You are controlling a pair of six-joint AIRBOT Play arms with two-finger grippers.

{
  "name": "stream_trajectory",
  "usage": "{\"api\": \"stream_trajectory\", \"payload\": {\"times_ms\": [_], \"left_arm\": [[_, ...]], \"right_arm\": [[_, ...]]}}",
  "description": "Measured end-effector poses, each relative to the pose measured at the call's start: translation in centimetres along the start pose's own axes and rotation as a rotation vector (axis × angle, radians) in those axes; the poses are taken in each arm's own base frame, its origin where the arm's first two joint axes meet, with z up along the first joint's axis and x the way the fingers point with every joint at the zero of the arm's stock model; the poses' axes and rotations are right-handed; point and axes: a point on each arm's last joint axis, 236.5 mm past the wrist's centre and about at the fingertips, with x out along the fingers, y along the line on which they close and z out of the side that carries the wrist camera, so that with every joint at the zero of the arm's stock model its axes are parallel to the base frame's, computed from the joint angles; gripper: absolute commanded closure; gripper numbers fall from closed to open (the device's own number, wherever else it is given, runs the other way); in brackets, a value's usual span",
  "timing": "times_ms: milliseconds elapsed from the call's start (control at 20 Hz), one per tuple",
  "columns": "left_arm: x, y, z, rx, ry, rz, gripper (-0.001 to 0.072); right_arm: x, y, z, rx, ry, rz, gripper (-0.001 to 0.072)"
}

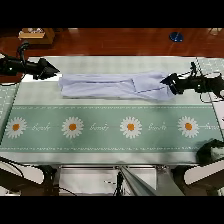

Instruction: Fold the shirts.

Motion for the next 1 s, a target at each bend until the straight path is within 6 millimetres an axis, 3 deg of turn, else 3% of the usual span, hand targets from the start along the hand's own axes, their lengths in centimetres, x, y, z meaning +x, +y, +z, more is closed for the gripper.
{"api": "stream_trajectory", "payload": {"times_ms": [100, 200, 300, 450, 650, 700, 800, 850, 1000], "left_arm": [[0.0, 0.0, 0.1, 0.000, -0.003, 0.001, 0.0326], [0.0, 0.0, 0.1, 0.001, -0.003, 0.001, 0.0338], [0.0, 0.0, -0.1, 0.001, 0.002, -0.001, 0.0435], [0.0, -0.5, -0.5, -0.011, 0.023, -0.021, 0.0462], [0.3, -3.1, -1.1, -0.034, 0.049, -0.111, 0.0495], [0.5, -4.1, -1.1, -0.036, 0.051, -0.143, 0.0546], [1.1, -6.6, -1.2, -0.035, 0.059, -0.213, 0.0553], [1.6, -8.0, -1.5, -0.031, 0.068, -0.245, 0.0595], [3.7, -12.1, -3.1, 0.014, 0.123, -0.311, 0.0622]], "right_arm": [[1.1, 0.1, -0.1, -0.022, -0.009, -0.021, 0.0695], [1.7, 0.7, -0.1, -0.030, -0.015, -0.020, 0.0689], [1.7, 1.3, 0.1, -0.033, -0.027, -0.011, 0.0689], [-0.4, 3.3, 1.0, -0.072, -0.069, 0.016, 0.0690], [-6.0, 7.4, 2.2, -0.171, -0.153, 0.046, 0.0690], [-7.5, 8.3, 2.2, -0.200, -0.174, 0.046, 0.0690], [-10.6, 10.6, 1.9, -0.258, -0.207, 0.050, 0.0690], [-11.9, 11.5, 1.5, -0.280, -0.216, 0.050, 0.0690], [-15.4, 13.8, -0.2, -0.337, -0.229, 0.043, 0.0690]]}}
